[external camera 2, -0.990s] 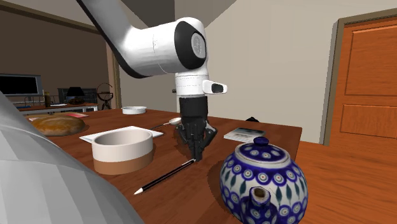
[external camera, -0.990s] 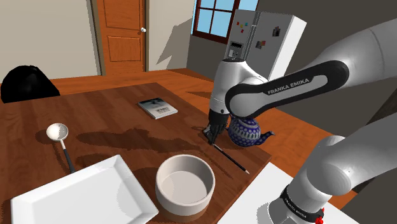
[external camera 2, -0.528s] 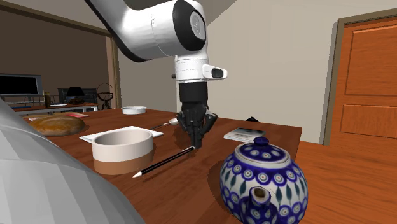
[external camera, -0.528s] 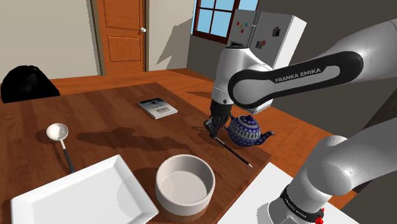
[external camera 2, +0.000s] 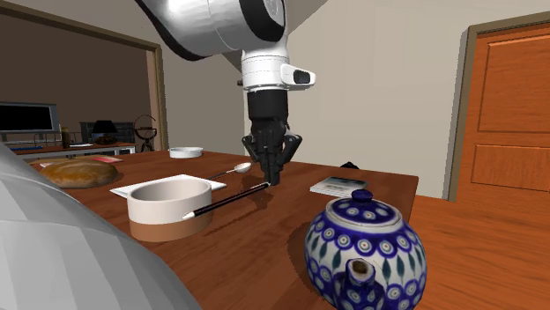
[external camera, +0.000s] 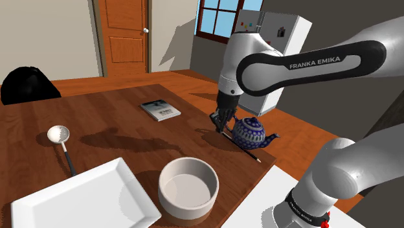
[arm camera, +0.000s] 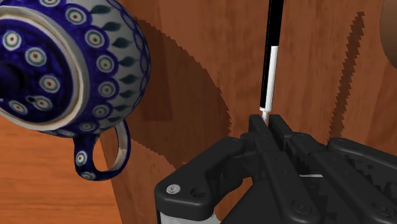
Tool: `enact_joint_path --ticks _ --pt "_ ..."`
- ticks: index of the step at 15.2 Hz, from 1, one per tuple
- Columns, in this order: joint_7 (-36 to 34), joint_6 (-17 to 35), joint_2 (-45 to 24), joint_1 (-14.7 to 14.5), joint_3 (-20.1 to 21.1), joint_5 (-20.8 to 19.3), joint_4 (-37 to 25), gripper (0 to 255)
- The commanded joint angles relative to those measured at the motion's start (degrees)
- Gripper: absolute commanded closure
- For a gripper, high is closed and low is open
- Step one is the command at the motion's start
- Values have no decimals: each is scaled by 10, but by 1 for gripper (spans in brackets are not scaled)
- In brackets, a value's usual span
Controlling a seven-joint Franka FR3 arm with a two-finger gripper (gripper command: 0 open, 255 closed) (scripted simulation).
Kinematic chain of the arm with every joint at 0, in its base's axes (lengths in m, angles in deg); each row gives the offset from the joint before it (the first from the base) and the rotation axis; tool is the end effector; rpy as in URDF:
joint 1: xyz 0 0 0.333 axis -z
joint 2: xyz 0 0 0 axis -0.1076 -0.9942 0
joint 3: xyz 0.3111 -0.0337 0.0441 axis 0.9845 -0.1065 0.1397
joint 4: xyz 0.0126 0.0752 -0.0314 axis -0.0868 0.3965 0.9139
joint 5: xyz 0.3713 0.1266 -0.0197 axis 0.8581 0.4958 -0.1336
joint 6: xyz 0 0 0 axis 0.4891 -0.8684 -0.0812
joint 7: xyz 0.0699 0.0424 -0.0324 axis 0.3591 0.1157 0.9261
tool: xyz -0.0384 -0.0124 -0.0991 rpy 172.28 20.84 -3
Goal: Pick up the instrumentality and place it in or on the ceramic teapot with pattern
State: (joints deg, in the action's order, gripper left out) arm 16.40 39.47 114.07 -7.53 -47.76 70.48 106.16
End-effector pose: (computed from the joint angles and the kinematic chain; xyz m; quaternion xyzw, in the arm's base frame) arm 0.3543 0.1472 0.4510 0.9996 -0.0055 0.0149 0.0237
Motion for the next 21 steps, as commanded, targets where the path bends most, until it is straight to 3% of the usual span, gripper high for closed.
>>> enact_joint_path --ticks 1,21 --pt "1 -18 4 1 -3 -1 -14 255" --pt "19 -162 20 11 -34 -19 -141 255"
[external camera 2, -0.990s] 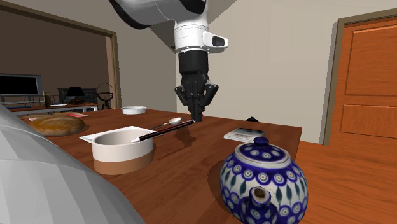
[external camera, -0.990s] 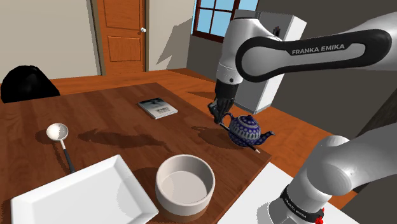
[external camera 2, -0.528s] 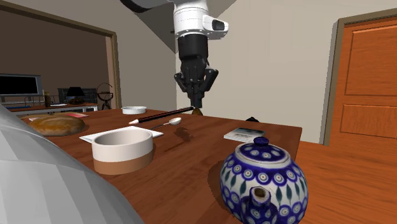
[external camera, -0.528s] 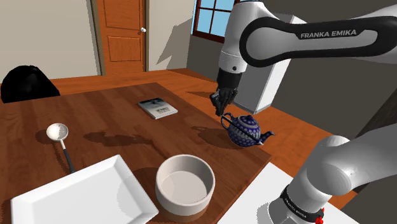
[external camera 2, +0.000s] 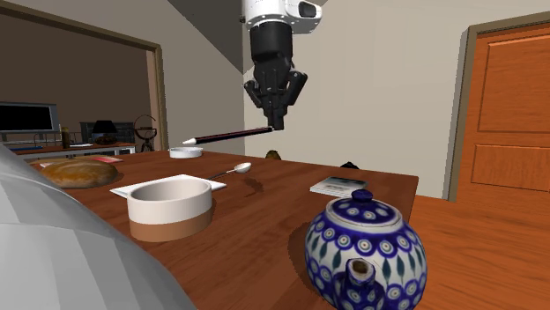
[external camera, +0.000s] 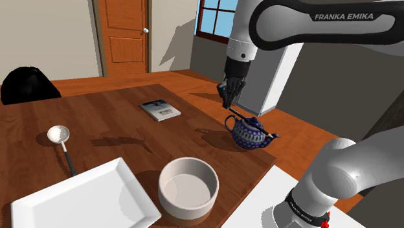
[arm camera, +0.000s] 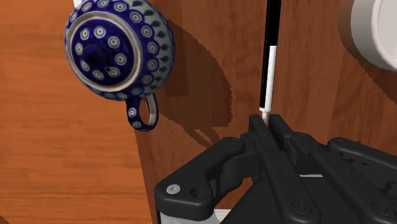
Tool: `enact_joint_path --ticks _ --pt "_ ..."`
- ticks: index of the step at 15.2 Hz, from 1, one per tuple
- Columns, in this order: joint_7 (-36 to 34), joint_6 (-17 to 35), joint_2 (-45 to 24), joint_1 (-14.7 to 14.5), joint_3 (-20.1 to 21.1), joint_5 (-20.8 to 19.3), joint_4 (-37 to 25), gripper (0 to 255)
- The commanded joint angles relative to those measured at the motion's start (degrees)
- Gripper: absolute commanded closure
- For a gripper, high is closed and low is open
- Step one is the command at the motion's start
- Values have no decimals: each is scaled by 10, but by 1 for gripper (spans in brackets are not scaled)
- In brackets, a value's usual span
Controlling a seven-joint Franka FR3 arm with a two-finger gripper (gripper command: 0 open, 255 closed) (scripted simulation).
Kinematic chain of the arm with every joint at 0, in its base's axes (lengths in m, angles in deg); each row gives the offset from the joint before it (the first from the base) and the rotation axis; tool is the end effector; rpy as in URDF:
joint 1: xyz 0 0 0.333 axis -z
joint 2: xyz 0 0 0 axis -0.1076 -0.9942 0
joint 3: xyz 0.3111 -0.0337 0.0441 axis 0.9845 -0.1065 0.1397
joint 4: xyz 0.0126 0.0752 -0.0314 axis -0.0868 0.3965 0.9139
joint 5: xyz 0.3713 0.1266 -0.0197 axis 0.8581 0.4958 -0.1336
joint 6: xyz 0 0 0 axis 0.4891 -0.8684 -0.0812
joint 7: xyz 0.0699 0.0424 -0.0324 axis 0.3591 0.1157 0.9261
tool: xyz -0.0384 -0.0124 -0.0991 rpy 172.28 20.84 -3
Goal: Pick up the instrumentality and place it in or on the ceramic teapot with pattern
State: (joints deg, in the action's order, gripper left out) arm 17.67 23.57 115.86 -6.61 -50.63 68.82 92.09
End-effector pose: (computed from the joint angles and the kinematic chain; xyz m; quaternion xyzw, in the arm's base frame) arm 0.3566 0.1398 0.5574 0.9996 -0.0058 0.0148 0.0237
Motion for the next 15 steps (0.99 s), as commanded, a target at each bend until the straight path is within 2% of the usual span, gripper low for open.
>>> enact_joint_path --ticks 1,13,15 --pt "21 -3 4 7 -17 -8 2 255" --pt "184 4 -23 69 -152 -81 -17 255" --pt "184 19 -21 69 -152 -81 -1 255"
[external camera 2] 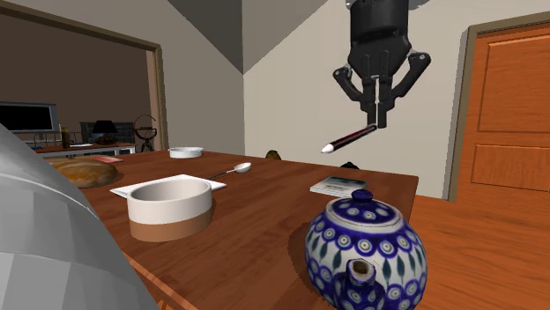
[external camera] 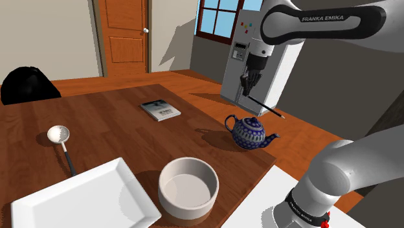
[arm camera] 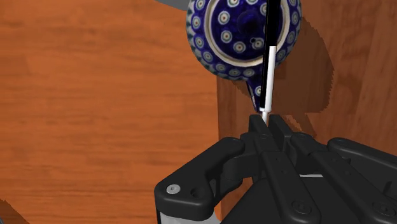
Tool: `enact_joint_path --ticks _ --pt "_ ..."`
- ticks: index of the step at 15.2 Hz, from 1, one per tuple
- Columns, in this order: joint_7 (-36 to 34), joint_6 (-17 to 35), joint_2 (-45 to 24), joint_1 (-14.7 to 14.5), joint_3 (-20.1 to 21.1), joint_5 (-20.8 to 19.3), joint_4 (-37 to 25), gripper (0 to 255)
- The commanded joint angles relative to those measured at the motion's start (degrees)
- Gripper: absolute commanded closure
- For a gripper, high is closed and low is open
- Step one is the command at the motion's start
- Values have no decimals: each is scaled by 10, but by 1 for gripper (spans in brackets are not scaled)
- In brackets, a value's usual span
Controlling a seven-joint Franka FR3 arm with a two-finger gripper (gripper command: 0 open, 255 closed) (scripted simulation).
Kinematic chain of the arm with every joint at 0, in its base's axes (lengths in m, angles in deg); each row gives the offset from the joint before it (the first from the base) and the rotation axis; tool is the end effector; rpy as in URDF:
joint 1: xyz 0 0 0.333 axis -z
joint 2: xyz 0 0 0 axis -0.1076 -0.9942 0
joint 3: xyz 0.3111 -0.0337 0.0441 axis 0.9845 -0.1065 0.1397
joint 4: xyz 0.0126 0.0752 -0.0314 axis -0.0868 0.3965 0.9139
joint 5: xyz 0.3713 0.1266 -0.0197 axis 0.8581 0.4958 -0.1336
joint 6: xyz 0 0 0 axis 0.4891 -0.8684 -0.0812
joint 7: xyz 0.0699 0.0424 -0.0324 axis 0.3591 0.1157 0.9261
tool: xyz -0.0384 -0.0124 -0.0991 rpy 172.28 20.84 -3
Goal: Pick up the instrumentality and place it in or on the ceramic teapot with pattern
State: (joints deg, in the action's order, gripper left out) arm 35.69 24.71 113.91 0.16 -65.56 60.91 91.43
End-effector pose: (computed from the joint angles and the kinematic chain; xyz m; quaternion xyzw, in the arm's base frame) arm 0.3852 -0.0312 0.5633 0.9996 -0.0060 0.0145 0.0236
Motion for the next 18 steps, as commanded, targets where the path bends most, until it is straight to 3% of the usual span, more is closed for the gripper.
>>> enact_joint_path --ticks 1,13,18 --pt "3 15 -2 1 -3 -2 13 255" --pt "-1 112 -8 1 -2 -3 104 255" --pt "-1 112 -8 1 -2 -3 104 255"
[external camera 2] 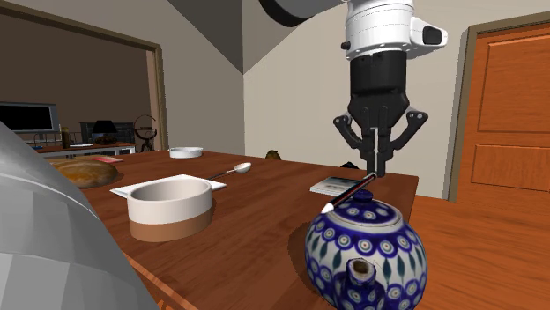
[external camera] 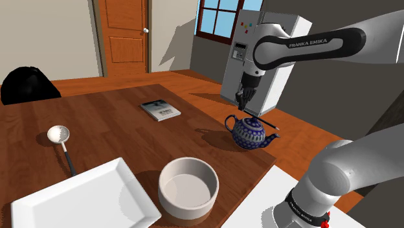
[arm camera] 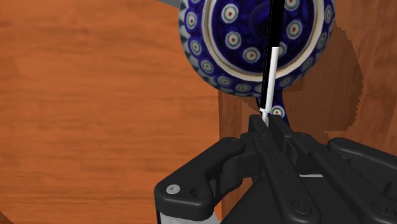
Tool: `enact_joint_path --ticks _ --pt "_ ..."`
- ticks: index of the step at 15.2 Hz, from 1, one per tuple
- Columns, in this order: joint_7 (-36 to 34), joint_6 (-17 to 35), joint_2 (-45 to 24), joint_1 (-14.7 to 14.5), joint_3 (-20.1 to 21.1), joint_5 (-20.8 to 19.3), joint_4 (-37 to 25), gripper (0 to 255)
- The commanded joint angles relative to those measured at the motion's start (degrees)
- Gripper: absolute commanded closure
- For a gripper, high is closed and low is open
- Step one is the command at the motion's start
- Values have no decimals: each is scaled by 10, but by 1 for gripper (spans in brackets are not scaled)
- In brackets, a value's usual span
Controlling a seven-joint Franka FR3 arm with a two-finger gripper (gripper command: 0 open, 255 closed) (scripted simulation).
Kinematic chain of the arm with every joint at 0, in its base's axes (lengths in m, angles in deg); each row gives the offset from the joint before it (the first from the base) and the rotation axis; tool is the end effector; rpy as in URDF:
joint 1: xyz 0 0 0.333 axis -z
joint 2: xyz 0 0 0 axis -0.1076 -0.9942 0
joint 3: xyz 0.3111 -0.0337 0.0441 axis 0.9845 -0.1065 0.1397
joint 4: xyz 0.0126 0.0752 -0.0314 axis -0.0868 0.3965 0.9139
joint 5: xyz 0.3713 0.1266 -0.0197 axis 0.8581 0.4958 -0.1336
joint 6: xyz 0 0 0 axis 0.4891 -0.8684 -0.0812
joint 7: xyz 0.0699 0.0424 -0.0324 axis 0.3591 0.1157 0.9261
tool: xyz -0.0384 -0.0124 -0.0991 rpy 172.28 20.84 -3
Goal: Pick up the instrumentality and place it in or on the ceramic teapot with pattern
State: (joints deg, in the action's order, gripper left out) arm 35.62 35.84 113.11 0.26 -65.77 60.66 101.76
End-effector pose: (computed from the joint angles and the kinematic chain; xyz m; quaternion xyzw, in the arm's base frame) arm 0.3863 -0.0343 0.4885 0.9996 -0.0055 0.0145 0.0238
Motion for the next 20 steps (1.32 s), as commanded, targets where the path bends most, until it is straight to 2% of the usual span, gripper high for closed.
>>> enact_joint_path --ticks 1,3,4,9,13,20 --pt "0 1 0 0 0 0 0 255" --pt "0 0 0 0 0 0 0 255" --pt "0 0 0 0 0 0 0 0" --pt "0 0 0 0 0 0 0 0" --pt "1 -75 10 -1 1 2 -65 0" --pt "1 -75 10 -1 1 2 -65 0"
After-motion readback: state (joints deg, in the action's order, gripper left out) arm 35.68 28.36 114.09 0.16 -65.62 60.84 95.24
